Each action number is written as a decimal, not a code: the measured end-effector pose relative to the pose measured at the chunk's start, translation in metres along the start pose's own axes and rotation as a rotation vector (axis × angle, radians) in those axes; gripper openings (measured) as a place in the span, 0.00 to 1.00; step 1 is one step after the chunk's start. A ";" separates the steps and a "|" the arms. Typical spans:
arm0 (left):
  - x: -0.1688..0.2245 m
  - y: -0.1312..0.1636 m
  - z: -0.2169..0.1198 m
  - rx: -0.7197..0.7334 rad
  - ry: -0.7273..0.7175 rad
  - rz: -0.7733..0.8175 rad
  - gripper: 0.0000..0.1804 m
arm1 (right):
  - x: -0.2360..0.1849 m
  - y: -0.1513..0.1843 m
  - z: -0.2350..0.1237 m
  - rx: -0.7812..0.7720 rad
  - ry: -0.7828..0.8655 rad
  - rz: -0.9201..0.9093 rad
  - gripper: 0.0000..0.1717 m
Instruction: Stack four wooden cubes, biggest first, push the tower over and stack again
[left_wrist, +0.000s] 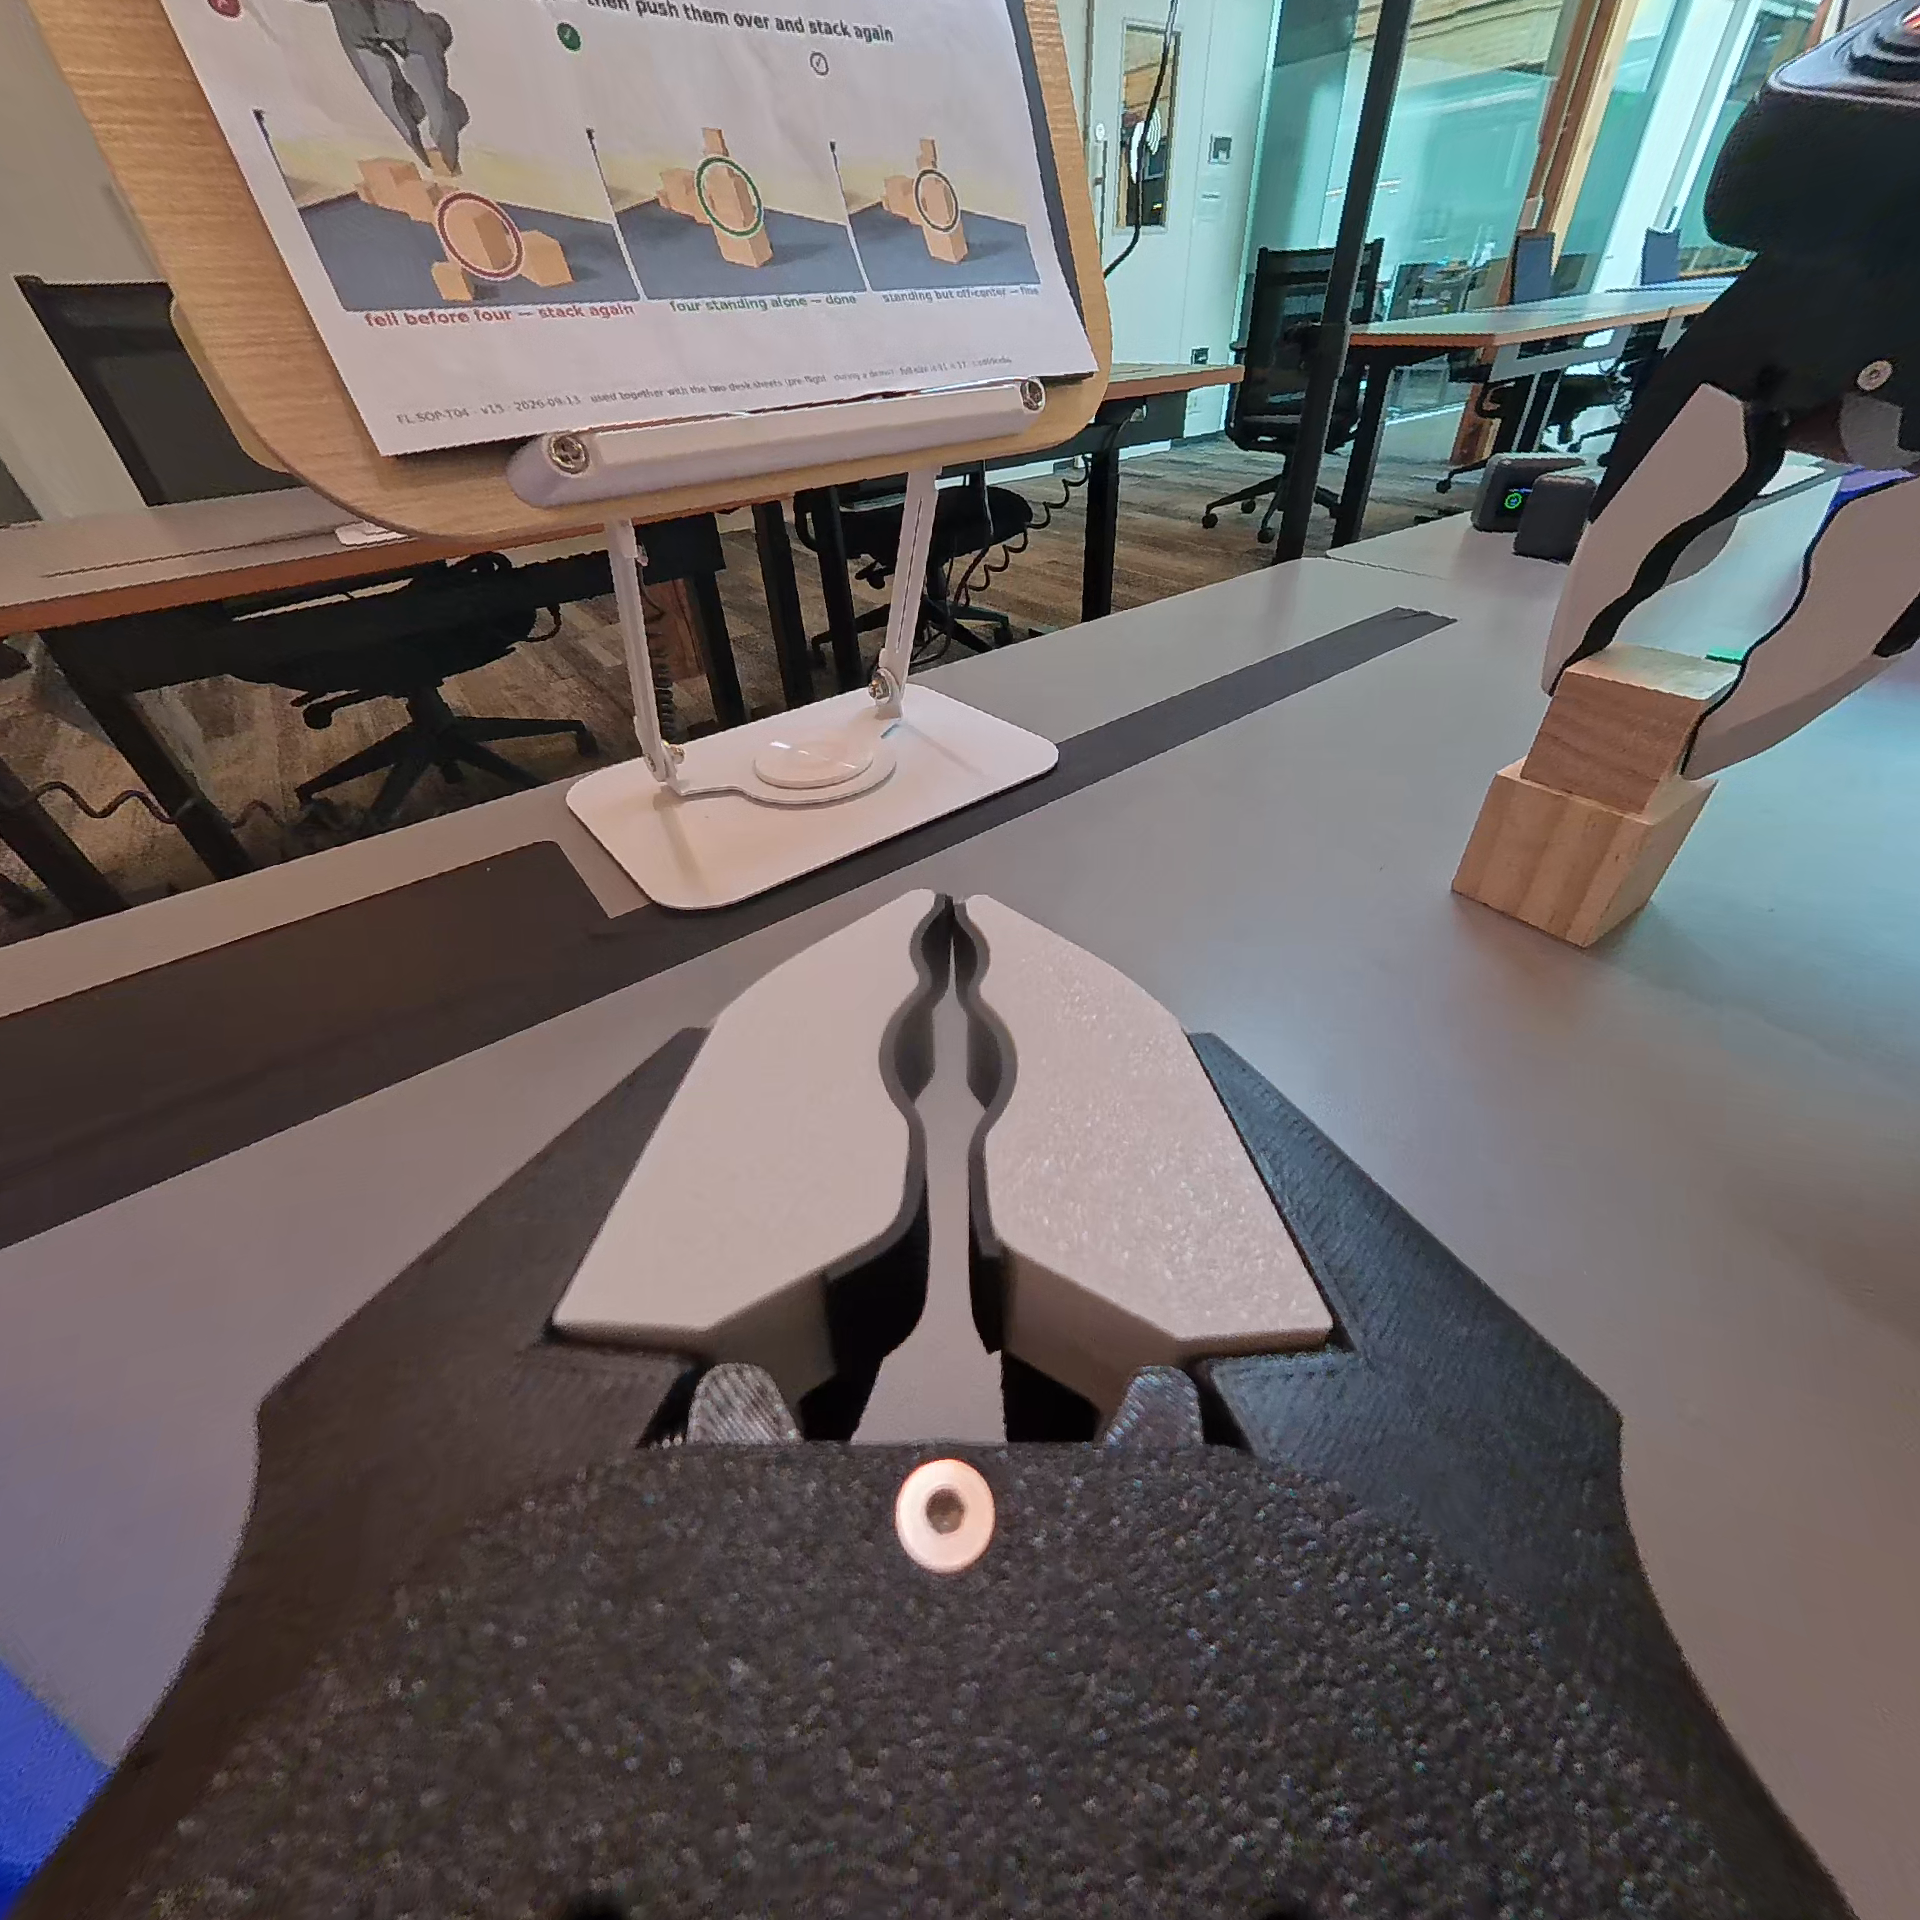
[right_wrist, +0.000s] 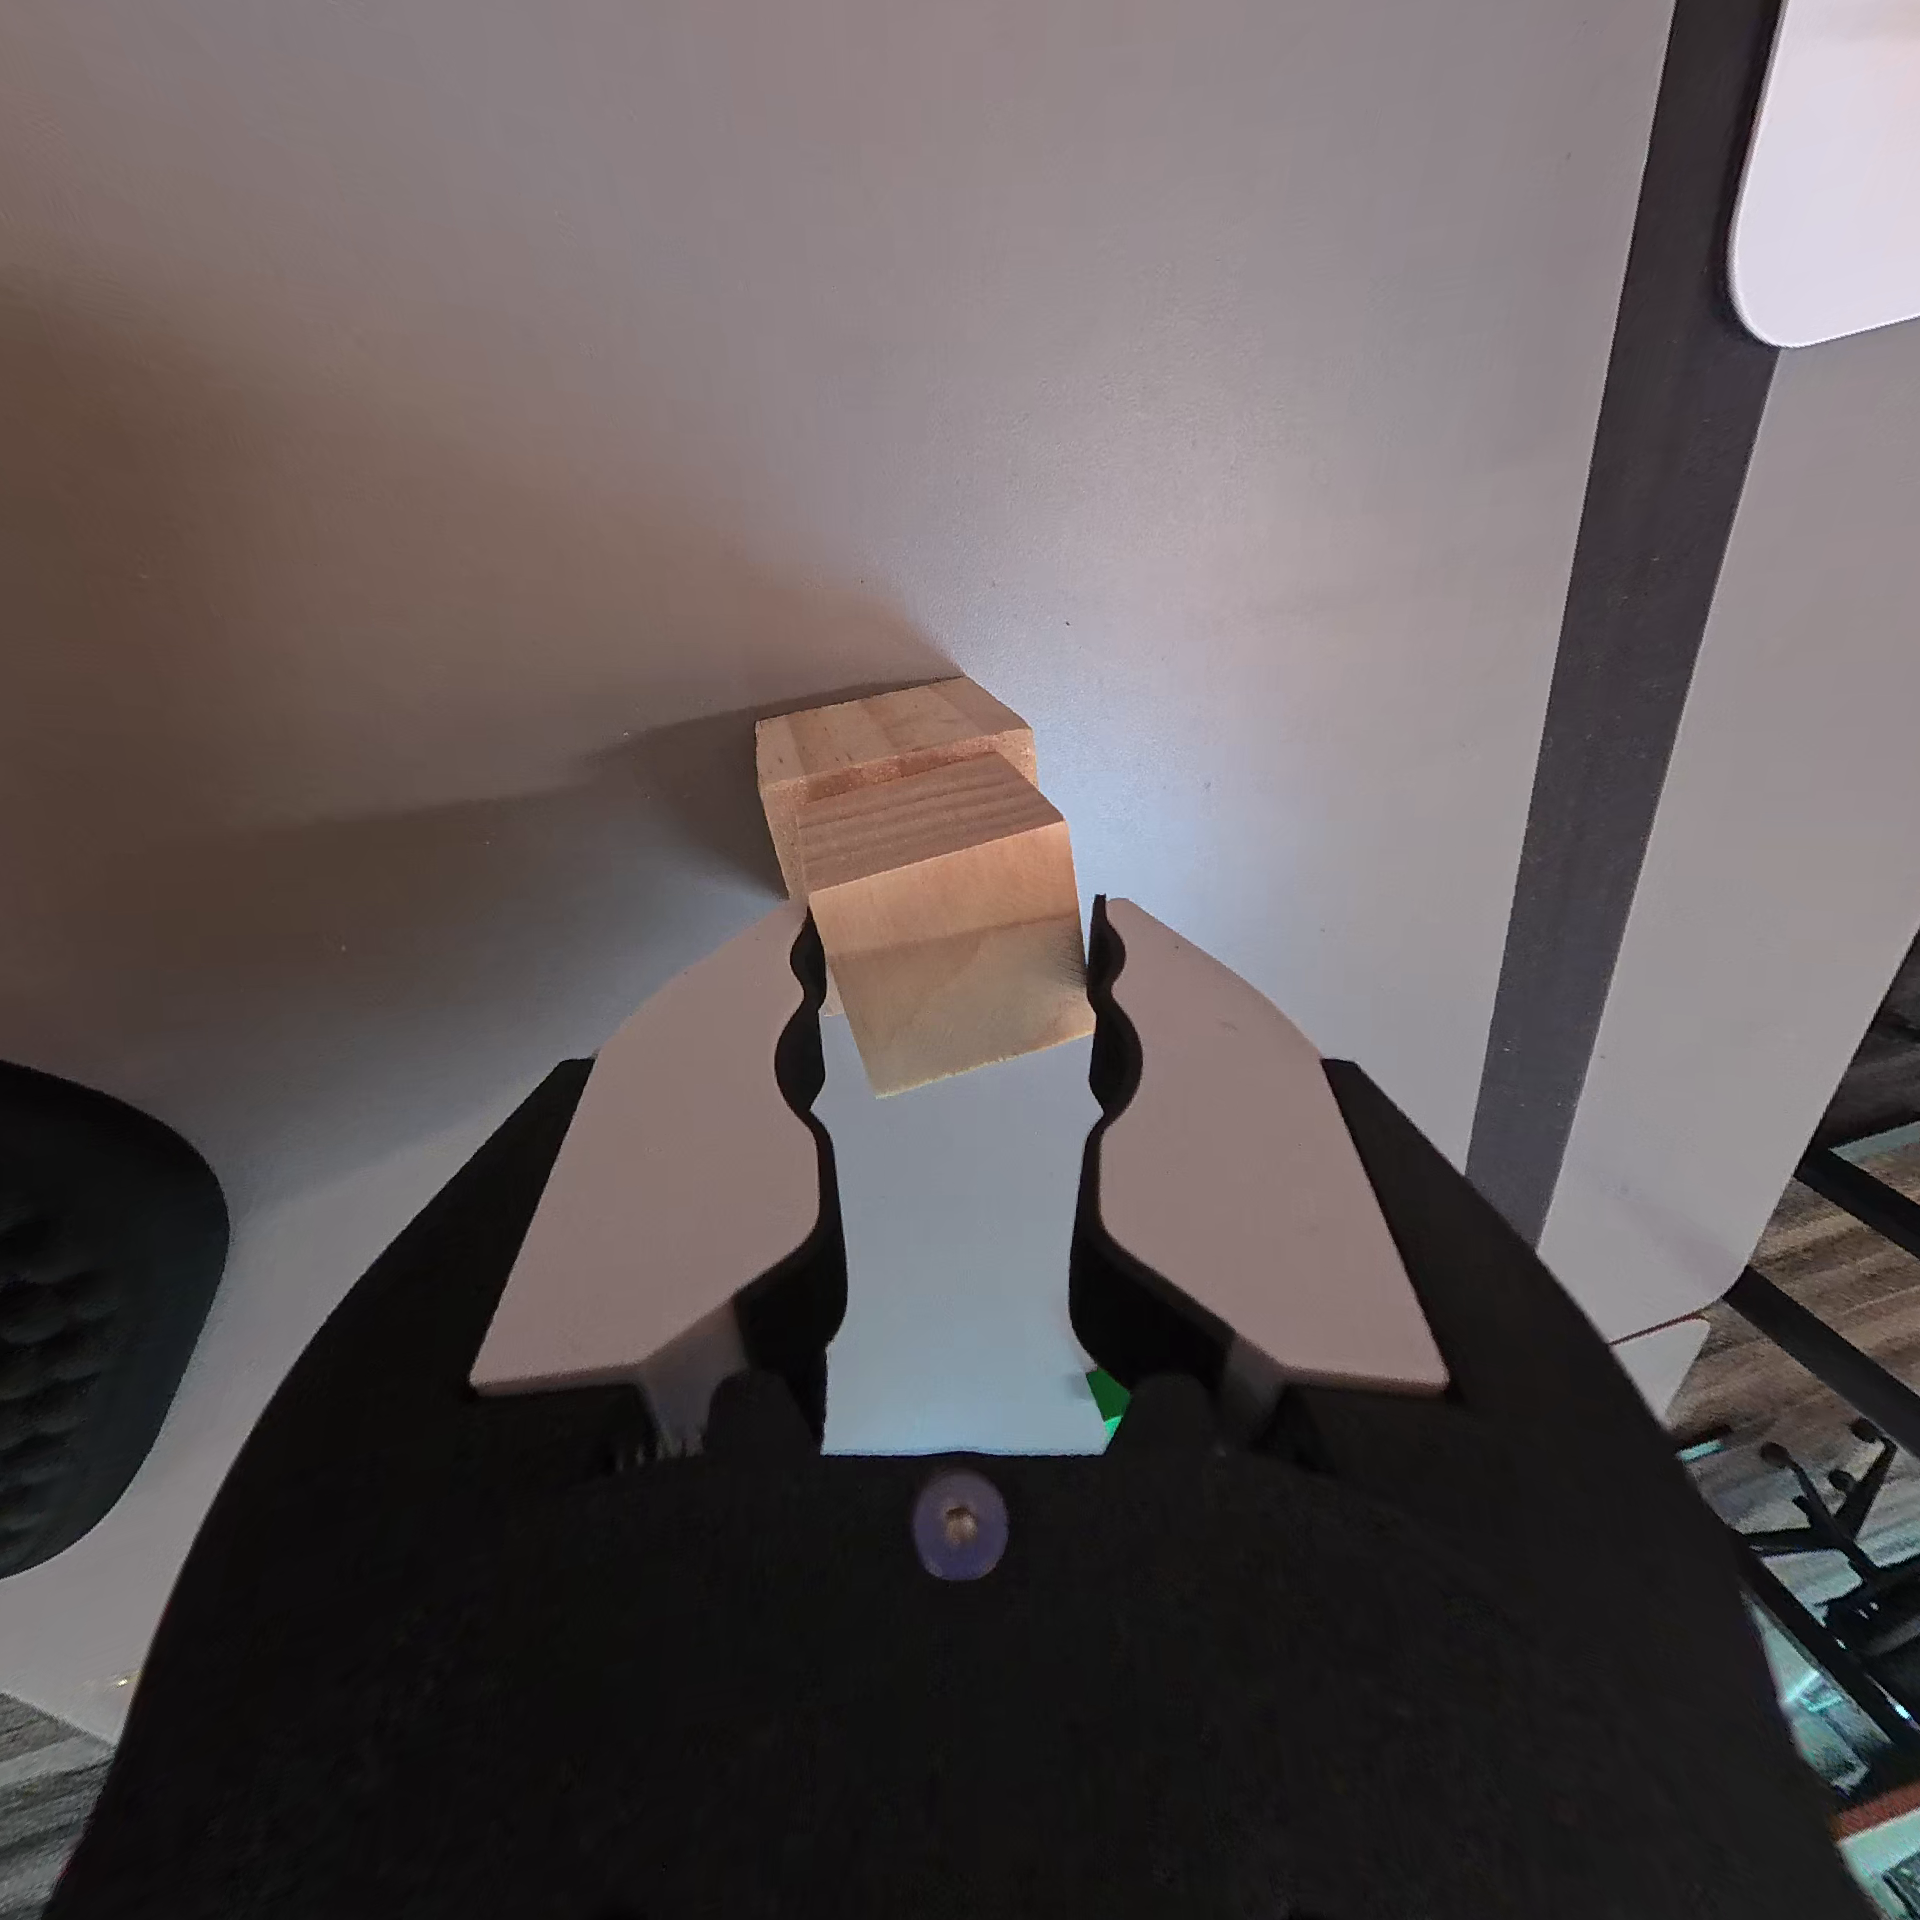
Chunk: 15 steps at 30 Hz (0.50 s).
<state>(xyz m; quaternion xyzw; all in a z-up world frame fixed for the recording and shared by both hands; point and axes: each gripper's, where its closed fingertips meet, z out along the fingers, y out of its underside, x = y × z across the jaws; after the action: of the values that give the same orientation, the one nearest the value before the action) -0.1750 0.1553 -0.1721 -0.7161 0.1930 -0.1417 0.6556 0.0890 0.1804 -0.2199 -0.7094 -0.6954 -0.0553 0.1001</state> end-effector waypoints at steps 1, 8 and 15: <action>0.000 0.000 0.000 -0.002 0.001 -0.001 0.00 | 0.000 0.000 0.000 0.001 -0.001 0.002 0.29; 0.001 0.001 0.000 -0.005 0.004 -0.003 0.00 | 0.000 0.000 0.000 0.002 0.002 0.009 0.29; 0.001 0.000 -0.001 0.001 0.001 -0.002 0.00 | 0.017 -0.002 -0.041 0.160 0.071 0.050 0.37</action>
<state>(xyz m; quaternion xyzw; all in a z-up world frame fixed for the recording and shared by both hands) -0.1752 0.1537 -0.1720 -0.7159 0.1927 -0.1429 0.6557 0.0903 0.1882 -0.1761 -0.7139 -0.6758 -0.0222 0.1823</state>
